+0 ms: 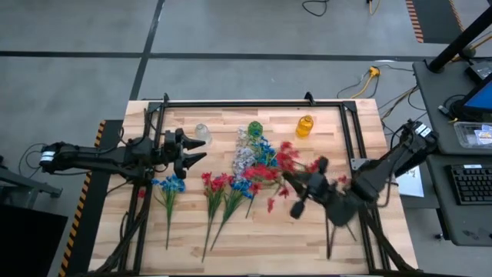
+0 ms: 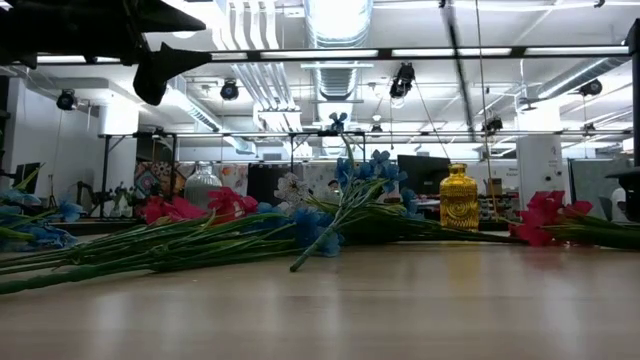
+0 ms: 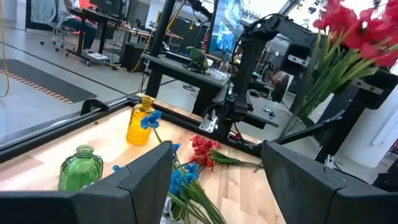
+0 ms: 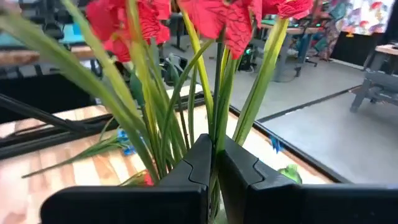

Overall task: Sort flowers into vase by color
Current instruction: Put the red flowers into the yellow vase

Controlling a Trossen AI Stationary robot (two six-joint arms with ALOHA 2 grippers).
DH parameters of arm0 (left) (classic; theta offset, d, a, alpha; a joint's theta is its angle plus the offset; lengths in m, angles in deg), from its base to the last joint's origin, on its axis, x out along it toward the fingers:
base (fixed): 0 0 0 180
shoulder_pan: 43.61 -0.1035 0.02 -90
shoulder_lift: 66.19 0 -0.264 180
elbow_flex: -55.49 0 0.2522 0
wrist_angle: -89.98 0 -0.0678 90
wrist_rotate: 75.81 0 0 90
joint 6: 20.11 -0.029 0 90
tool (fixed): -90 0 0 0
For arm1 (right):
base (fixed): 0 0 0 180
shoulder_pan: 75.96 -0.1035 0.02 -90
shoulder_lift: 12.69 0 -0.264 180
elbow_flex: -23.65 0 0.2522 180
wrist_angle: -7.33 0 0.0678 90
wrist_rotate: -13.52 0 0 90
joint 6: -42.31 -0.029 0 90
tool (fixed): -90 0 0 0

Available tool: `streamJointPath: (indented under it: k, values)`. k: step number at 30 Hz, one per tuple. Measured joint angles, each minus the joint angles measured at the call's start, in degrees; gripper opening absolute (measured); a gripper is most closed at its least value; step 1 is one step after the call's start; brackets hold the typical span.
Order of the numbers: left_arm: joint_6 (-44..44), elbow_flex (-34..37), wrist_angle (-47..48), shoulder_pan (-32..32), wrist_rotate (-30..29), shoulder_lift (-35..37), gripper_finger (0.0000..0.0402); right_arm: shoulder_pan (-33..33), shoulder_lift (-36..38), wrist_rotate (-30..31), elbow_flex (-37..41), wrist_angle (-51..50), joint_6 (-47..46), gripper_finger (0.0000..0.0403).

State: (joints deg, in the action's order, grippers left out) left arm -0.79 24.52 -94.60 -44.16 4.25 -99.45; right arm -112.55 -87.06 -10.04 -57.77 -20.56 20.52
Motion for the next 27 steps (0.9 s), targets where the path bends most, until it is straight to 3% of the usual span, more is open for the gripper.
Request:
streamJointPath:
  k: [9,17,23,27]
  values:
    - [0.0,0.0,2.4,0.0,0.0,0.81,0.0235,17.32,2.02,-30.34,0.5,24.86,24.57,0.0012]
    - [0.5,0.0,3.18,-0.02,-0.02,0.66,0.0235,30.25,4.49,-34.54,8.13,43.79,36.36,0.0012]
    - [1.11,0.0,3.51,-0.01,-0.02,0.72,0.0235,40.08,7.39,-36.71,18.54,61.83,36.97,0.0012]
    - [1.13,0.0,3.46,-0.02,-0.02,0.76,0.0235,45.27,11.58,-34.04,24.1,64.97,37.71,0.0012]
